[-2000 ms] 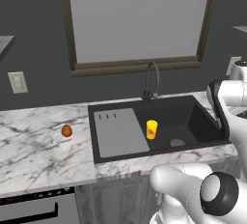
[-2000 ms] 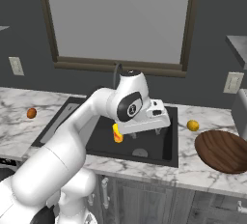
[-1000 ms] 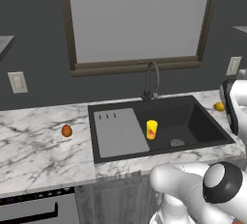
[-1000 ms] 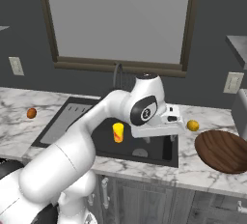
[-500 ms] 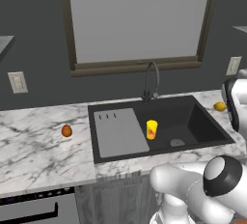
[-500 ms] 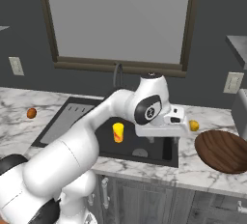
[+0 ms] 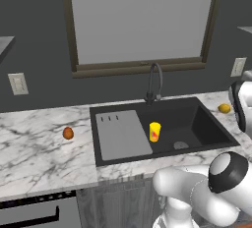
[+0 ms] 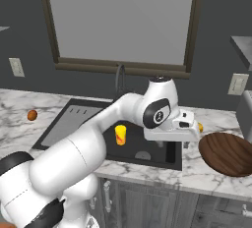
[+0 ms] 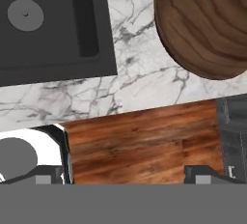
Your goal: Remove the mango and lemon from the sink. Then move the bowl and cup from the counter to the sink for washing.
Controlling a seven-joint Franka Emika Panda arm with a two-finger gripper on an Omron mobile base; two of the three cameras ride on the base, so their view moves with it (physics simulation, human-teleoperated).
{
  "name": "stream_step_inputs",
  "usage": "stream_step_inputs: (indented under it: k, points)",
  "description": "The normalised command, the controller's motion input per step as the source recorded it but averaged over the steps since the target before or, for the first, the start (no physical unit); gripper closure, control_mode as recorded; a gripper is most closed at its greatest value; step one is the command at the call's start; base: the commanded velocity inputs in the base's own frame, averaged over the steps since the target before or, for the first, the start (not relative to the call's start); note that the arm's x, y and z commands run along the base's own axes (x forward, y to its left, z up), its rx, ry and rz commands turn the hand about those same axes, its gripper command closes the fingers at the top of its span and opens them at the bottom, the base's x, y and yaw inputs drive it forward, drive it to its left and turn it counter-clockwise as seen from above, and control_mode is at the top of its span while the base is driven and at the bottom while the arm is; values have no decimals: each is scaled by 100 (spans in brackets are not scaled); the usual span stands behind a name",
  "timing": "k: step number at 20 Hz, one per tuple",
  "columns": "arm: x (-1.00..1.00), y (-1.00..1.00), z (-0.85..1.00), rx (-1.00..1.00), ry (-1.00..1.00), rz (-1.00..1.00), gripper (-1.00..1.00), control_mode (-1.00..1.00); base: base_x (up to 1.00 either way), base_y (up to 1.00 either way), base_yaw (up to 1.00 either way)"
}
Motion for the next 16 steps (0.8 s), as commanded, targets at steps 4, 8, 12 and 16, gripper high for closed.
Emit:
stream_step_inputs:
  k: [4,8,12,16]
  points:
    - [0,-7,-16,-6,0,0,-100,-100,0,0,0]
    - [0,-1,-16,-8,0,0,-100,-100,0,0,0]
    - [0,-1,-11,-7,-3,0,-100,-100,0,0,0]
    - [2,-4,-9,-5,-2,0,-100,-100,0,0,0]
